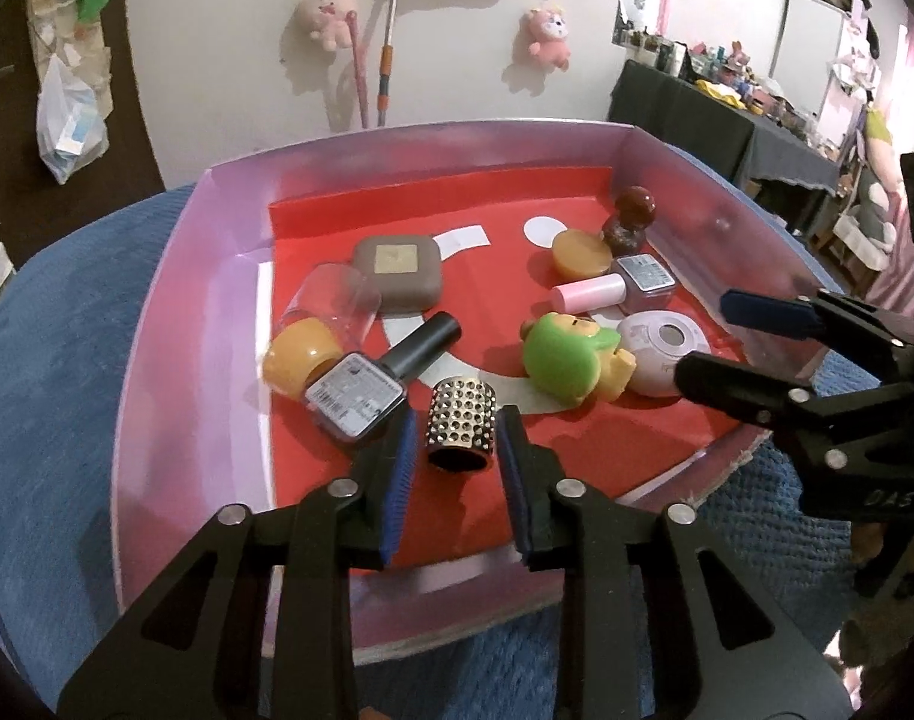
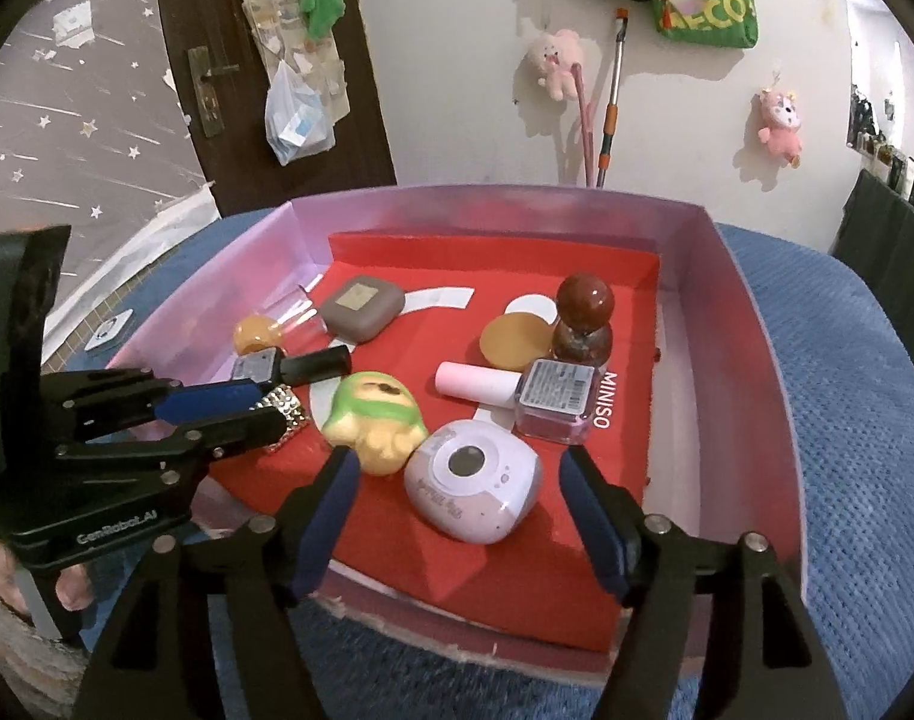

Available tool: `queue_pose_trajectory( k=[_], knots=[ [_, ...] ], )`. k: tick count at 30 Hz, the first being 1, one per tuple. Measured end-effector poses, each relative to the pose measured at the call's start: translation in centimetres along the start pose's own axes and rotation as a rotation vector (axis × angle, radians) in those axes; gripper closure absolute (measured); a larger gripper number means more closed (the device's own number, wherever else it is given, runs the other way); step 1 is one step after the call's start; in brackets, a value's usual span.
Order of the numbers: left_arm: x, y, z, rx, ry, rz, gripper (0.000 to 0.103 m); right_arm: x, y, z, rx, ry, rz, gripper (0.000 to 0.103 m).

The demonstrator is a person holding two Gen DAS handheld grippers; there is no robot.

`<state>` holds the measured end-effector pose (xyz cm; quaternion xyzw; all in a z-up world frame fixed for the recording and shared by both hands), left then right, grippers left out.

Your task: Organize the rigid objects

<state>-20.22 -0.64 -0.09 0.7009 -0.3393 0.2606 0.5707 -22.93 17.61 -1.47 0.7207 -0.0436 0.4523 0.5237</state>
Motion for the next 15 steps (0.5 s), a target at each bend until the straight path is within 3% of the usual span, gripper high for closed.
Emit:
queue_pose_trajectory(
  k=[1, 2, 3, 5, 8, 10, 15],
  knots=[
    [0.5, 0.0, 0.0, 0.006, 0.001, -0.015, 0.052, 0.3, 0.0, 0.1, -0.001, -0.006, -0.007, 0.030],
    [0.8, 0.0, 0.1, 0.010, 0.004, -0.027, 0.025, 0.8, 0.0, 0.1, -0.004, -0.012, -0.016, 0.030],
    [1.3, 0.0, 0.0, 0.012, 0.002, -0.050, 0.021, 1.2, 0.0, 0.2, -0.008, -0.016, -0.027, 0.029],
    [2.2, -0.1, -0.4, 0.006, -0.014, -0.066, 0.021, 1.9, -0.1, 0.4, -0.014, -0.017, -0.042, 0.028],
    [3.0, -0.2, -0.7, -0.015, 0.023, -0.097, 0.021, 2.6, -0.1, 0.8, -0.018, -0.027, -0.059, 0.023],
    [3.5, -0.3, -0.7, -0.014, 0.034, -0.112, 0.021, 3.0, -0.1, 0.9, -0.018, -0.050, -0.067, 0.011],
    [4.2, -0.6, 0.0, 0.028, 0.033, -0.132, 0.021, 4.1, -0.6, 0.3, -0.047, -0.091, -0.087, 0.009]
  ],
)
Point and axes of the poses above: each gripper's, at about its wrist camera, not at the fingertips, and x roughly against the way its jaws point, z to its left, y to its top, the point moved 6 cm from there along -x, roughly the way its jaws point, and after that the axes turned 14 degrees about x, right-handed, at the moved point
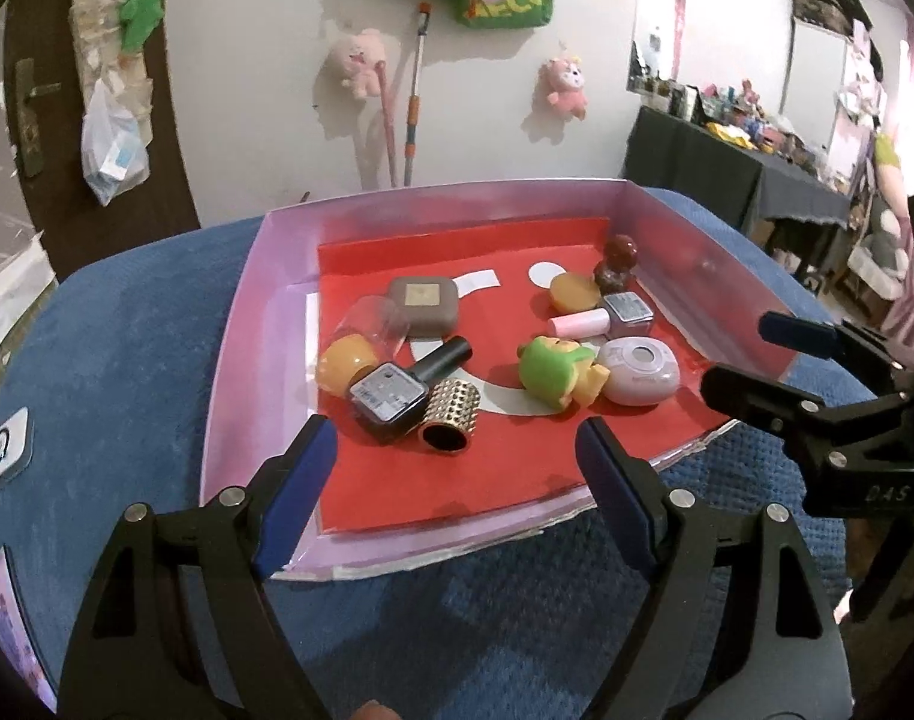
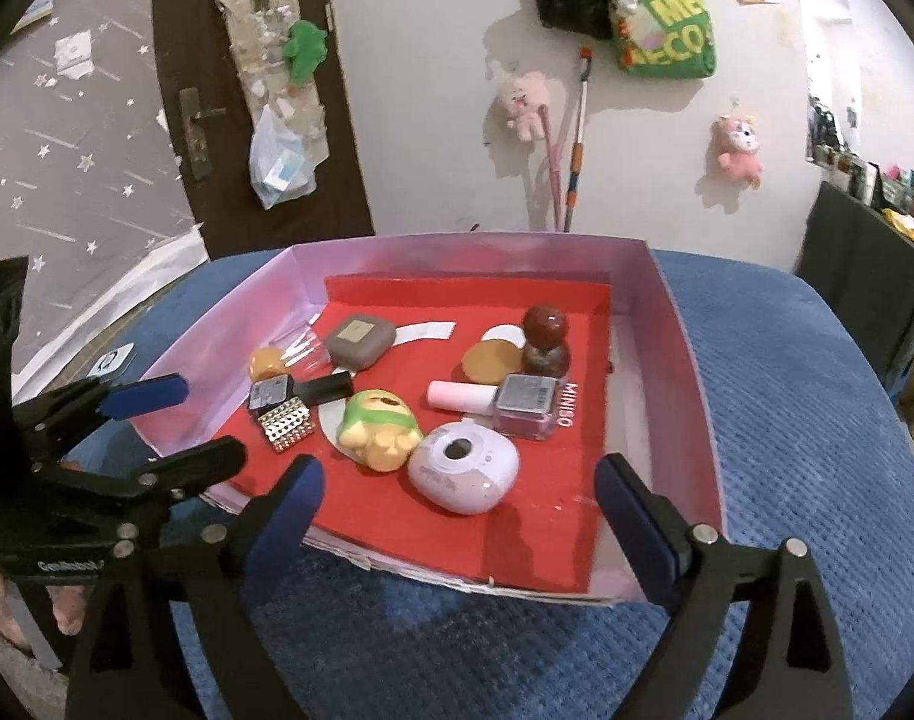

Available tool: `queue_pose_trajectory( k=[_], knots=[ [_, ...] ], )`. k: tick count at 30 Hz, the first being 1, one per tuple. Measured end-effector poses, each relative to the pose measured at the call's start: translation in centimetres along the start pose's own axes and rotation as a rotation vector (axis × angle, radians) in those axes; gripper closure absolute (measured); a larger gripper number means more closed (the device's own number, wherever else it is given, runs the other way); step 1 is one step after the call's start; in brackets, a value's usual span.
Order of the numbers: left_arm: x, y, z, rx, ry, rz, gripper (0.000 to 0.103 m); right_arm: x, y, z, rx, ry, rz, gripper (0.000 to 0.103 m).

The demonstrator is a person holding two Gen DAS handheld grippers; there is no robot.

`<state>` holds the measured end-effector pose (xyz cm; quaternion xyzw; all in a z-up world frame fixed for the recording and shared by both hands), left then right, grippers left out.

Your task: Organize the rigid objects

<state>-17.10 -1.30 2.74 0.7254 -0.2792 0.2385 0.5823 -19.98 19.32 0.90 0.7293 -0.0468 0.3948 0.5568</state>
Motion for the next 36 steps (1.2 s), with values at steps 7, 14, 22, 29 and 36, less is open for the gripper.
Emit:
queue_pose_trajectory(
  k=[7, 14, 22, 29, 36],
  knots=[
    [-0.2, -1.3, 0.6, 0.020, 0.042, -0.011, 0.021, 0.8, -0.8, 0.4, -0.002, -0.063, -0.009, 0.001],
    [-0.2, -2.1, 1.0, 0.037, 0.044, -0.004, 0.019, 0.8, -1.5, 0.7, -0.038, -0.049, -0.001, 0.000],
    [-0.6, -2.4, 1.4, 0.061, 0.029, 0.004, 0.010, 0.1, -2.4, 0.6, -0.068, -0.047, 0.010, 0.000],
    [-0.8, -2.6, 1.7, 0.084, 0.016, 0.008, 0.006, 0.0, -2.6, 0.8, -0.037, -0.073, 0.005, 0.000],
    [-0.8, -2.6, 1.9, 0.082, 0.026, 0.005, 0.001, -0.1, -2.7, 0.8, -0.038, -0.084, -0.001, 0.000]
  ],
)
Point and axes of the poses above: each gripper's, at about its wrist camera, not at the fingertips, and x roughly against the way its jaws point, z to its left, y to its top, the point moved 6 cm from there along -x, roughly the way its jaws point, and after that the axes turned 14 degrees about x, right-handed, at the moved point
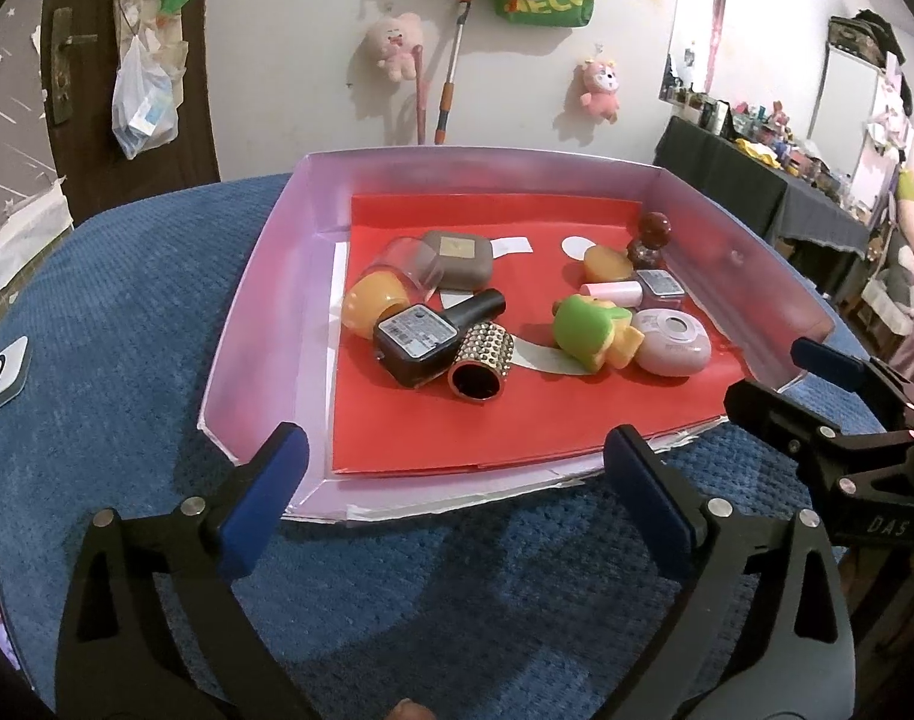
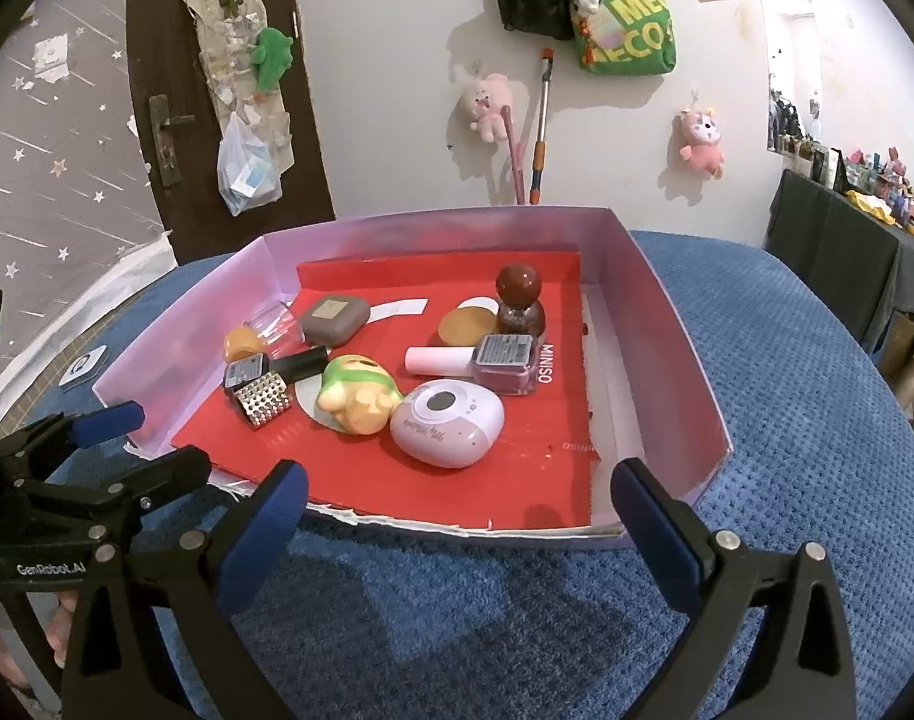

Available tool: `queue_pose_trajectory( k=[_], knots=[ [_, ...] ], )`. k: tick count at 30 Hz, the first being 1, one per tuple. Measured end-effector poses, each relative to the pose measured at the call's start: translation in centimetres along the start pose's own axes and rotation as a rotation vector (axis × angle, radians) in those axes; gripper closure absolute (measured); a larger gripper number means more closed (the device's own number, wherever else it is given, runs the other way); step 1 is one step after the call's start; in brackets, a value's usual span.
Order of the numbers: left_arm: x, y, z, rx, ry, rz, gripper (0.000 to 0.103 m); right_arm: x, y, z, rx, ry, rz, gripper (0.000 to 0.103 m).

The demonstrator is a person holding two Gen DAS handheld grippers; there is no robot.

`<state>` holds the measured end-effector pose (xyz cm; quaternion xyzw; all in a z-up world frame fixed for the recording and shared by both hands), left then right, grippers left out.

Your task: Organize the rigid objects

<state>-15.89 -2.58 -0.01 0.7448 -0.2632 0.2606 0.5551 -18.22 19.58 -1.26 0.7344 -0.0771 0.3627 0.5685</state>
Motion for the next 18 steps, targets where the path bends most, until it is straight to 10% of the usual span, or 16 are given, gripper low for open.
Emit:
queue_pose_trajectory(
  k=[18],
  knots=[
    [-0.10, -0.03, -0.08, -0.016, -0.002, -0.006, 0.000, -0.03, -0.02, 0.12, 0.036, -0.049, 0.009, 0.000]
  ],
)
Point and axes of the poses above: each gripper's, at about its wrist camera, not at the fingertips, and x roughly against the way its jaws point, z to its left, y to its top, the point moved 6 cm from there along -x, roughly the way its jaws point, and after that the axes turned 14 degrees about x, right-handed, at the moved point
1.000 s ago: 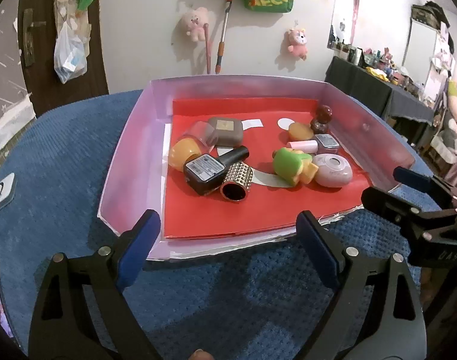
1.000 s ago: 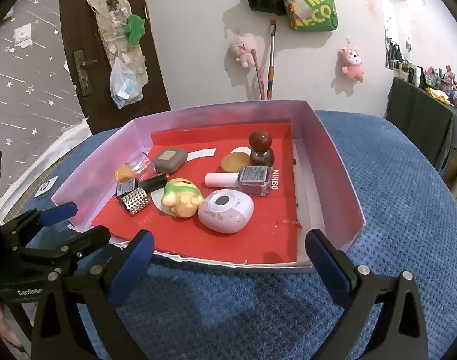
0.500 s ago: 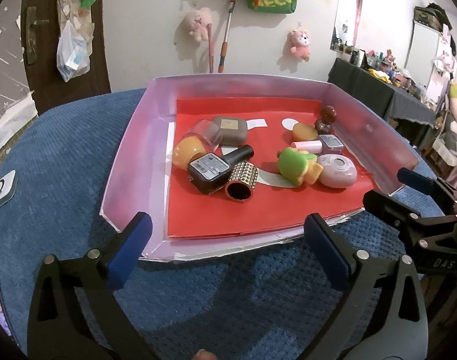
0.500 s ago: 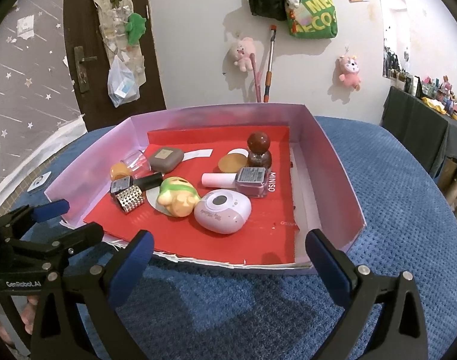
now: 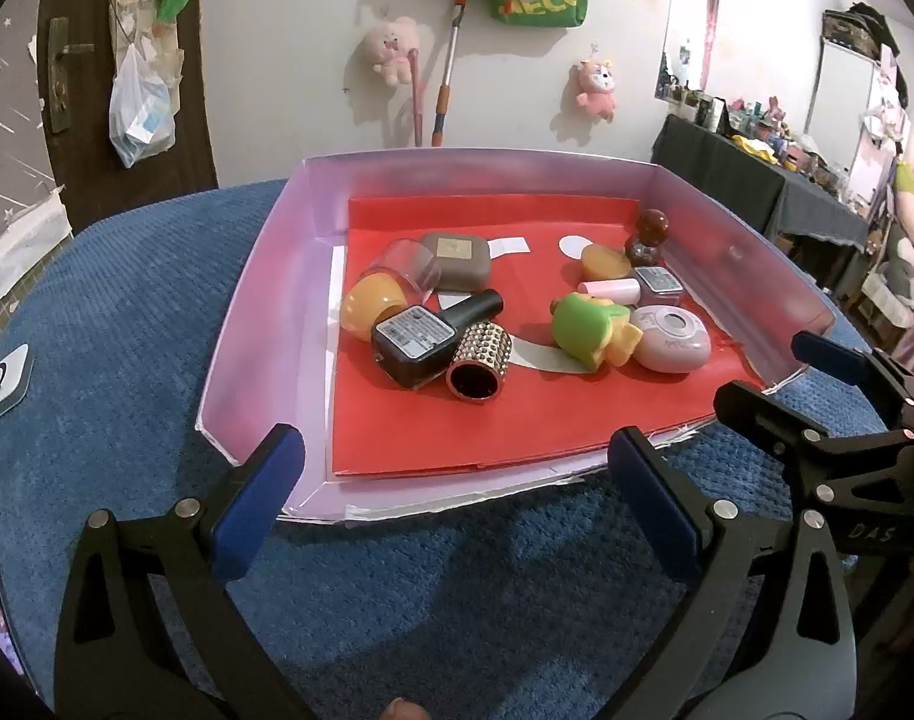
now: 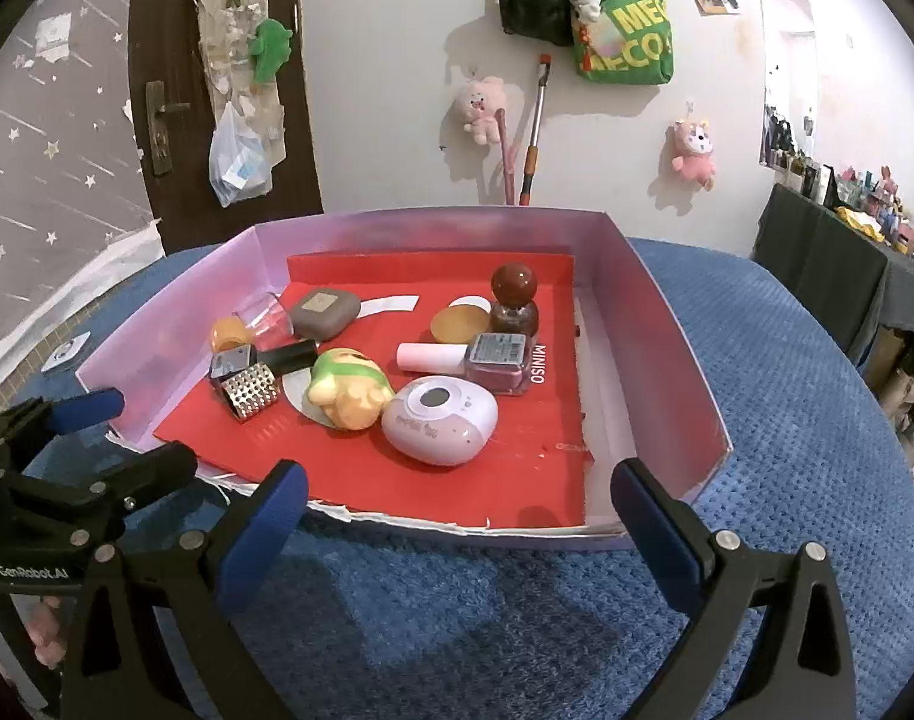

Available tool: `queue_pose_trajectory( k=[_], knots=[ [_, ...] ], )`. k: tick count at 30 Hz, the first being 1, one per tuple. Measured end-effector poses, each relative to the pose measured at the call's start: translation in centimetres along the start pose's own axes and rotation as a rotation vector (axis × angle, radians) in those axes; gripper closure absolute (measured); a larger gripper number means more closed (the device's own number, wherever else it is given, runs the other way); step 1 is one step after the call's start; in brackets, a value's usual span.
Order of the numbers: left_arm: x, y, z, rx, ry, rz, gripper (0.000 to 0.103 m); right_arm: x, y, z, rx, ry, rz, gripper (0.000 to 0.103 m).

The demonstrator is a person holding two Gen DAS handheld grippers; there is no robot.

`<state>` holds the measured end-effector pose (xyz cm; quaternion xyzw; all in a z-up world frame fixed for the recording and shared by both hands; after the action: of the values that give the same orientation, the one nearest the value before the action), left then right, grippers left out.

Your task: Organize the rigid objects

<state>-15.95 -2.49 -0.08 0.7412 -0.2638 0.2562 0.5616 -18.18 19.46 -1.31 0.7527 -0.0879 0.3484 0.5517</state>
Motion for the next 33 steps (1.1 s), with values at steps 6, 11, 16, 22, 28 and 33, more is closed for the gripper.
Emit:
queue_pose_trajectory(
  k=[6, 11, 16, 22, 28, 33],
  knots=[
    [0.0, 0.0, 0.0, -0.001, 0.000, 0.000, 0.000, 0.0, 0.0, 0.1, 0.003, -0.005, 0.003, 0.000],
    [0.0, 0.1, 0.0, -0.006, 0.005, -0.002, 0.000, 0.0, 0.0, 0.2, 0.004, -0.007, 0.004, 0.000],
    [0.7, 0.1, -0.6, -0.022, -0.003, -0.016, 0.000, 0.4, 0.0, 0.1, 0.007, -0.012, -0.001, 0.000],
    [1.8, -0.2, -0.7, -0.015, -0.025, -0.016, 0.000, 2.1, 0.1, -0.6, -0.012, -0.016, -0.024, 0.000],
    [2.7, -1.5, -0.5, 0.009, -0.046, 0.003, 0.000, 3.7, -1.0, -1.1, -0.026, -0.008, -0.008, 0.000],
    [2.9, -2.8, -0.8, 0.005, -0.045, 0.026, 0.000, 4.1, -2.7, -1.1, -0.032, 0.014, 0.040, 0.000]
  ],
)
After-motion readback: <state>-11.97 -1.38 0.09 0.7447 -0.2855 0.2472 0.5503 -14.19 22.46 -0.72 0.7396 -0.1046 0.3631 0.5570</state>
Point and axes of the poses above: each gripper's, at about its wrist camera, not at the fingertips, and x roughly against the way its jaws point, z to its left, y to its top, the point moved 6 cm from there along -x, roughly the way its jaws point, and after that the axes turned 14 degrees about x, right-handed, at the moved point
